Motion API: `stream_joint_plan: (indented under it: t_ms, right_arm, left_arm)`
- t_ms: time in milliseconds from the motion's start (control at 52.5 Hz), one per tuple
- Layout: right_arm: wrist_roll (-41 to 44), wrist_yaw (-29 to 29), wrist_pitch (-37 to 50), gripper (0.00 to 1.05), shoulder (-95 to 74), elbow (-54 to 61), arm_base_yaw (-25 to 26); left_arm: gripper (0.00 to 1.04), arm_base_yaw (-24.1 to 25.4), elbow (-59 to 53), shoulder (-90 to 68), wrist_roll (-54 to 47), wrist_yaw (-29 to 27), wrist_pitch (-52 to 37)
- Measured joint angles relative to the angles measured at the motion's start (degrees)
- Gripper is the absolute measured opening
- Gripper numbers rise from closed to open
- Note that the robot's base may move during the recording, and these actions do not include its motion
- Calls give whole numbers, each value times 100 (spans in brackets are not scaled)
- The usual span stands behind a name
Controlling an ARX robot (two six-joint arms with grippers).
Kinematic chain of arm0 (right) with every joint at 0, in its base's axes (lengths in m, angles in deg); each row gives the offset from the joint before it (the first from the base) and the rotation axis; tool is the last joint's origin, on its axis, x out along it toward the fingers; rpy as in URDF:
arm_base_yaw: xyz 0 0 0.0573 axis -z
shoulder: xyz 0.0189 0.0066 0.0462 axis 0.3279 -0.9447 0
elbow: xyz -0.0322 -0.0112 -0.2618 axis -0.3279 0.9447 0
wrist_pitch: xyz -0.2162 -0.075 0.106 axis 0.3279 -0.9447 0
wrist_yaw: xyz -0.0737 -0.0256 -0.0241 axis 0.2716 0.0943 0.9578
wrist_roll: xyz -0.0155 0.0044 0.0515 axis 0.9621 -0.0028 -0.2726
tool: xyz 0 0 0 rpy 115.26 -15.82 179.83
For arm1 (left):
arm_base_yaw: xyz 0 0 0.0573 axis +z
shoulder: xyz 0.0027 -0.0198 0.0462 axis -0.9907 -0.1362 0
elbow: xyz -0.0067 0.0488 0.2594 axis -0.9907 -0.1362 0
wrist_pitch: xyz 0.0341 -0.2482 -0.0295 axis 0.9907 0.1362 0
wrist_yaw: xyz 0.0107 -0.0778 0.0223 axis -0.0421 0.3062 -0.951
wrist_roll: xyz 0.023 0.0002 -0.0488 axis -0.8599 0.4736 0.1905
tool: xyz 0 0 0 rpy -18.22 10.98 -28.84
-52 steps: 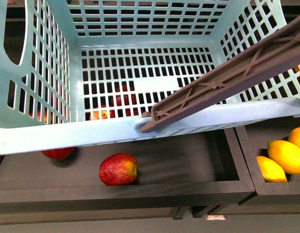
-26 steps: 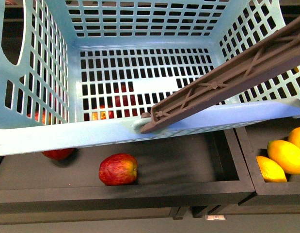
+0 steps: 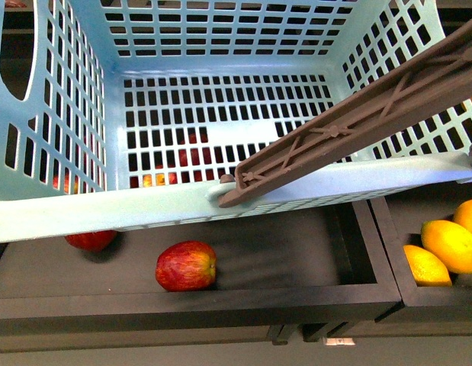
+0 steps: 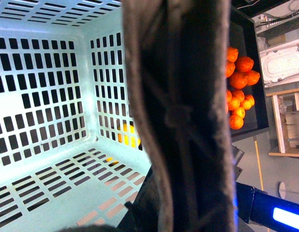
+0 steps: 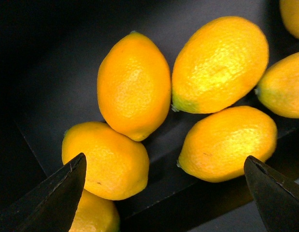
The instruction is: Pick lemon and mango into basket
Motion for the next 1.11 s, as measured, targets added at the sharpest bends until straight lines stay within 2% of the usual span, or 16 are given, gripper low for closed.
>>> stream_joint_plan:
  t_ms: [438, 1105]
  right_arm:
    - [-413, 96, -341, 96, -901, -1054, -363]
    - [-111, 229, -787, 96, -1878, -2046, -472]
  left_arm:
    - [5, -2, 0, 0, 2, 2, 0]
    - [5, -2, 0, 0, 2, 7, 0]
